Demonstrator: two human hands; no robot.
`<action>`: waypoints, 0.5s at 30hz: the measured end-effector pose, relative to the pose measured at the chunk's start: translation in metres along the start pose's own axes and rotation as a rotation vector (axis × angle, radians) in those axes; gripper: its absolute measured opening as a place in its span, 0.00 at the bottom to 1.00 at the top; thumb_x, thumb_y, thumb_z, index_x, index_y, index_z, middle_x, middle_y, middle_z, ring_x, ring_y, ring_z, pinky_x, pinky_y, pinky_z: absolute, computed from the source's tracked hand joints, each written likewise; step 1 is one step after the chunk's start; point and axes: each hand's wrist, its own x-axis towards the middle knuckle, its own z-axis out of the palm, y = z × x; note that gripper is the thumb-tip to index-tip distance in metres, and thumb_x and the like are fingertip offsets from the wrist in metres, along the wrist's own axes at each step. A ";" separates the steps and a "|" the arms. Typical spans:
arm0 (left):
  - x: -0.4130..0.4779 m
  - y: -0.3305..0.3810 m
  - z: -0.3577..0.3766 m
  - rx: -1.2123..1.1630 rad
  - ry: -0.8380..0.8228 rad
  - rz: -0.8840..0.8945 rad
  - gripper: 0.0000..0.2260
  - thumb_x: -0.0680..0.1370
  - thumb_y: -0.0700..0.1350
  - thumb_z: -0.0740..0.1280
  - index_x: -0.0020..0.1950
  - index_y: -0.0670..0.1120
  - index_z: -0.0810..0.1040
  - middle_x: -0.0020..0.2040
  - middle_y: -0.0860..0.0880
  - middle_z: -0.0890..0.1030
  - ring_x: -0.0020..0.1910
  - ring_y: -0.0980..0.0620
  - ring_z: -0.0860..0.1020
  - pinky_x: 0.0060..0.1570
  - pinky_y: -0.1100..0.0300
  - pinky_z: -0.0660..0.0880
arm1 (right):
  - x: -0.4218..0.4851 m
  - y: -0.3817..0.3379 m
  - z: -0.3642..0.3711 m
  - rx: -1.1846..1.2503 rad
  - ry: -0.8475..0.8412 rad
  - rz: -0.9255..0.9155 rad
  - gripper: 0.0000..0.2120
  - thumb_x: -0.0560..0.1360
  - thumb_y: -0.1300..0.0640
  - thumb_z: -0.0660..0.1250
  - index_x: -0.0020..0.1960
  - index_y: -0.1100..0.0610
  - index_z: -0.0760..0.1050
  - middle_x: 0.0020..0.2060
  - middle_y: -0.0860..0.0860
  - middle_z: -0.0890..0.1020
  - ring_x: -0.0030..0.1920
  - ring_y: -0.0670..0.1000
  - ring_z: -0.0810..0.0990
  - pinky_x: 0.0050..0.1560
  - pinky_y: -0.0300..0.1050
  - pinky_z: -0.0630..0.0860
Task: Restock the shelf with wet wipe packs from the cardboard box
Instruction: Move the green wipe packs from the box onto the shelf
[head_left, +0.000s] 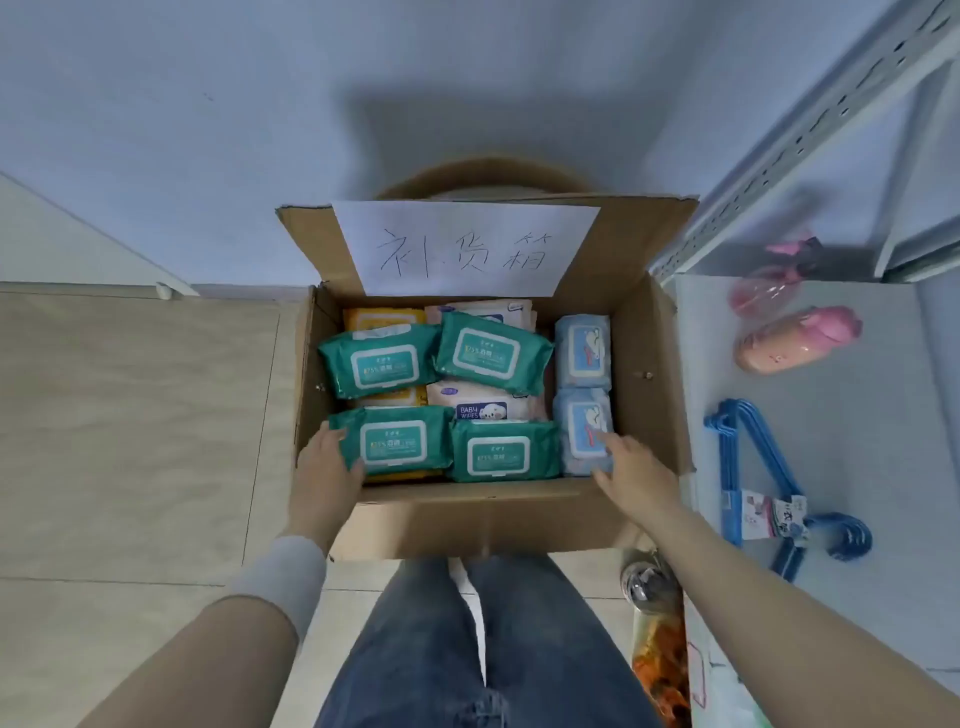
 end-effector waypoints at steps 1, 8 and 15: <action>0.010 0.001 -0.005 -0.046 0.068 -0.017 0.23 0.77 0.41 0.65 0.71 0.40 0.65 0.74 0.41 0.62 0.72 0.42 0.63 0.69 0.48 0.63 | 0.010 0.006 -0.006 0.072 0.072 0.037 0.25 0.78 0.51 0.60 0.73 0.54 0.60 0.65 0.57 0.71 0.64 0.56 0.71 0.56 0.48 0.73; 0.073 0.008 -0.027 -0.348 0.169 -0.257 0.33 0.76 0.41 0.67 0.76 0.42 0.54 0.73 0.40 0.64 0.72 0.40 0.64 0.70 0.48 0.62 | 0.067 0.026 -0.033 0.220 0.378 0.358 0.35 0.71 0.52 0.71 0.71 0.64 0.61 0.65 0.65 0.66 0.66 0.63 0.64 0.62 0.55 0.67; 0.131 -0.012 -0.021 -0.186 0.009 -0.350 0.16 0.78 0.45 0.64 0.62 0.37 0.74 0.59 0.34 0.78 0.59 0.34 0.74 0.55 0.49 0.70 | 0.132 0.049 -0.037 0.390 0.270 0.497 0.23 0.77 0.51 0.64 0.60 0.70 0.73 0.56 0.67 0.78 0.57 0.66 0.75 0.53 0.52 0.72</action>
